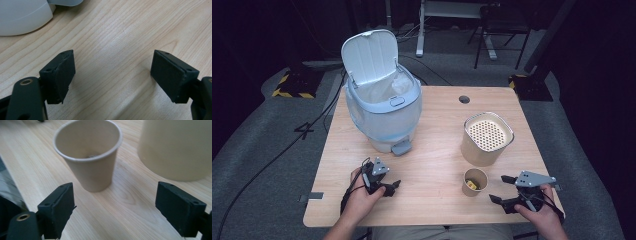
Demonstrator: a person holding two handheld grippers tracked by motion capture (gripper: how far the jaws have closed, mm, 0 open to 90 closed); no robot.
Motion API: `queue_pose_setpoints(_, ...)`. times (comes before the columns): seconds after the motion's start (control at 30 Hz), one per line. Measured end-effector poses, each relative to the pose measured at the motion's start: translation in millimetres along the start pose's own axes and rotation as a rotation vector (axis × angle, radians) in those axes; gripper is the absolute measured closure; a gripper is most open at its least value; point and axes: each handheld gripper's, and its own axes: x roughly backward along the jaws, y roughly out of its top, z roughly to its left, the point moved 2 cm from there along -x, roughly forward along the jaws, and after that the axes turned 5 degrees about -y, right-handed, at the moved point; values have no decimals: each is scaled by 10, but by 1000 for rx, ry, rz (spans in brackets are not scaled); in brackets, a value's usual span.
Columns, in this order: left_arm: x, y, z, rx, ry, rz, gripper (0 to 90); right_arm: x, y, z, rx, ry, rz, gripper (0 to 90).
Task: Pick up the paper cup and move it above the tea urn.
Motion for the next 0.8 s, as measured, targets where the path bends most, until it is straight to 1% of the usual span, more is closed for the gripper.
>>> queue_pose_setpoints(0.07, -6, 0, -4, 4, -1, -3, 200, -20, 25, 41, 15, 21, -5, 161)
queue_pose_setpoints(0.1, -6, 0, -4, 4, -1, -3, 199, -20, 25, 41, 15, 21, -5, 161)
queue_pose_setpoints(0.13, -6, 0, -5, 4, 0, -2, 199, -53, 38, 76, 29, 29, -4, 162)
queue_pose_setpoints(0.2, -6, 1, -4, 4, 0, -2, 199, -87, 49, 112, 33, 41, -3, 162)
queue_pose_setpoints(0.23, -6, 1, -4, 4, -1, -2, 199, -87, 49, 112, 33, 41, -3, 162)
queue_pose_setpoints(0.27, -6, 1, -4, 4, -1, -2, 199, -125, 64, 154, 44, 51, 0, 161)
queue_pose_setpoints(0.3, -6, 1, -4, 4, -1, -2, 198, -125, 64, 154, 44, 51, 0, 161)
queue_pose_setpoints(0.37, -6, 0, -5, 5, -1, -2, 199, -165, 83, 201, 59, 57, 4, 159)
queue_pose_setpoints(0.4, -6, 0, -5, 4, 0, -2, 198, -217, 109, 235, 58, 59, -8, 159)
queue_pose_setpoints(0.47, -6, 0, -5, 4, 0, -2, 199, -286, 131, 257, 57, 53, -12, 159)
queue_pose_setpoints(0.53, -6, 0, -5, 4, 0, -2, 199, -358, 139, 275, 66, 56, -1, 160)
queue_pose_setpoints(0.6, -6, 0, -5, 4, 0, -2, 199, -435, 141, 285, 61, 56, 7, 162)
queue_pose_setpoints(0.63, -6, 0, -5, 4, 0, -2, 199, -435, 141, 285, 61, 56, 7, 162)
queue_pose_setpoints(0.67, -6, 0, -5, 5, -1, -2, 199, -512, 137, 288, 67, 46, 9, 193)
queue_pose_setpoints(0.7, -6, 0, -5, 5, -1, -2, 199, -512, 137, 288, 67, 46, 9, 193)
queue_pose_setpoints(0.73, -6, 1, -4, 4, -1, -2, 199, -583, 134, 285, 52, 34, 6, 220)
queue_pose_setpoints(0.77, -6, 1, -4, 4, -1, -2, 199, -583, 134, 285, 52, 34, 6, 220)
queue_pose_setpoints(0.8, -6, 1, -4, 4, -1, -2, 199, -639, 140, 287, 30, 21, -24, 229)
